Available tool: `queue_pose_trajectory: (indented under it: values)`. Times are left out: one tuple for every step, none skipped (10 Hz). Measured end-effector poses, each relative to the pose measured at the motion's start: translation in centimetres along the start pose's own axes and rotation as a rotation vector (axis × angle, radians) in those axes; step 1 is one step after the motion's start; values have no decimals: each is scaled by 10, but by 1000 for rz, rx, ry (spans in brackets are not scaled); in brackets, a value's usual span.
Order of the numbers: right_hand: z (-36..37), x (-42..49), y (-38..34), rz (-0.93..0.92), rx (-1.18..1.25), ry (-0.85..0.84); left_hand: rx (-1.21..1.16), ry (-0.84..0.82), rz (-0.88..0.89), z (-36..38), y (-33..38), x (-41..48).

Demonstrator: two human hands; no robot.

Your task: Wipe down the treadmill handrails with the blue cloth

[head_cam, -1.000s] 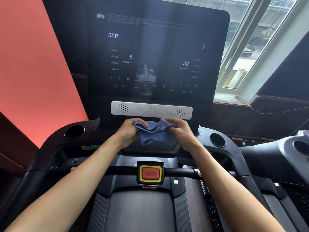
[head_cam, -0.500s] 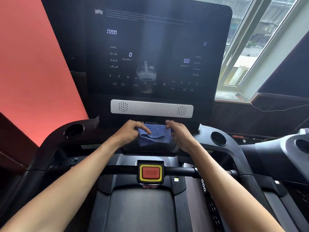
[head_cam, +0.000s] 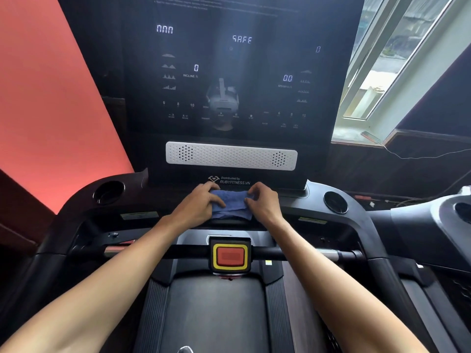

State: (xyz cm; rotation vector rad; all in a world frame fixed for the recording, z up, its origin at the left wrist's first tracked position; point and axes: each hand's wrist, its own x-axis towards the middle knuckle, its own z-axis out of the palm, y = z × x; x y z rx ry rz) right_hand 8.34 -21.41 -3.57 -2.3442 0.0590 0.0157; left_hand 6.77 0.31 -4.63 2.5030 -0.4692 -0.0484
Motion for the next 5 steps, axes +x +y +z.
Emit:
queue_pose_trajectory:
  values:
    - [3,3,3,-22,-106,-6,126,105,73,4,-1,-6]
    - [4,7,7,-7,-82,15,312,151,214,9,-8,-12]
    - [6,9,11,-2,-56,29,375,153,258,14,-16,-11]
    - [8,11,9,-19,-42,53,319,154,207,12,-12,-5]
    - [8,8,5,-50,3,88,82,165,87,2,-3,-3]
